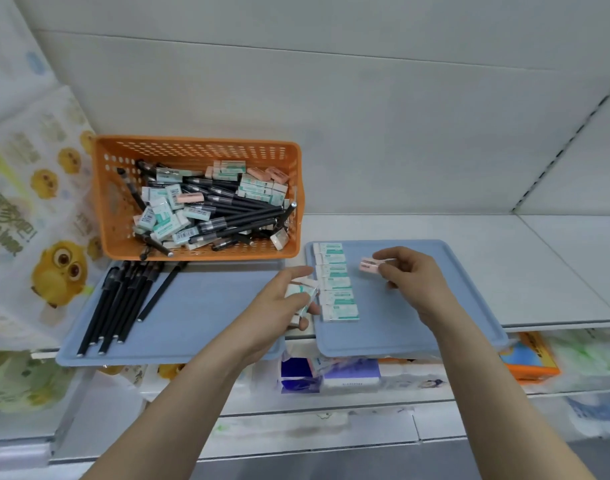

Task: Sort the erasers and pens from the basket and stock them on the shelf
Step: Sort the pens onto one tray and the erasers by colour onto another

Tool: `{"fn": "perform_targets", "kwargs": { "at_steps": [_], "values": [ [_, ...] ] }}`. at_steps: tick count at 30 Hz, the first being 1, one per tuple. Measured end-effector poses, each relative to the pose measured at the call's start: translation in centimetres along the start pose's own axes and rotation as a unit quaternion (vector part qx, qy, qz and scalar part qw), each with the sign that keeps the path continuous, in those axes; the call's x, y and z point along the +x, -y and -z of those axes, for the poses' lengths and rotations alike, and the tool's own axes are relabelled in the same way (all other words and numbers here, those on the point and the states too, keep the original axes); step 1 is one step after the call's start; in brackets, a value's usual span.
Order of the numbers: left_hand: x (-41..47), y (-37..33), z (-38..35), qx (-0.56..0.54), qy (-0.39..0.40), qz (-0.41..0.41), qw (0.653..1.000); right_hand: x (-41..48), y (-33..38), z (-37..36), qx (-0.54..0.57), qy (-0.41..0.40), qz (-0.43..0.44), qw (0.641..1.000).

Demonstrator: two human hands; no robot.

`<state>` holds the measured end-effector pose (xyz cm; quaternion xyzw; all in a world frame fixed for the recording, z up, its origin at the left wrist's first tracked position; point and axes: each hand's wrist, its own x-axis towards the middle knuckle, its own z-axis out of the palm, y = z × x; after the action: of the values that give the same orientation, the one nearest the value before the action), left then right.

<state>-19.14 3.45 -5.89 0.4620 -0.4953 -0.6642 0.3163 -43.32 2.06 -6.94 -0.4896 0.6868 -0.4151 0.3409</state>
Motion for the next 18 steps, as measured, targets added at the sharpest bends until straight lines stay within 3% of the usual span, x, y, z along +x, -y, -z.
{"fn": "perform_targets", "kwargs": {
  "at_steps": [5,12,18],
  "values": [
    [1.3,-0.7,-1.7,0.07,0.004,-0.04,0.997,2.8,-1.2,1.3,-0.16,-0.032,0.003,0.987],
    [2.9,-1.0,-3.0,0.144,0.012,-0.058,0.988,3.8,-0.5,1.8,-0.268,0.111,0.108,0.951],
    [3.9,-0.8,-3.7,0.148,-0.002,-0.054,0.987,5.6,-0.4,1.4,-0.368,0.05,0.068,0.926]
  ]
}}
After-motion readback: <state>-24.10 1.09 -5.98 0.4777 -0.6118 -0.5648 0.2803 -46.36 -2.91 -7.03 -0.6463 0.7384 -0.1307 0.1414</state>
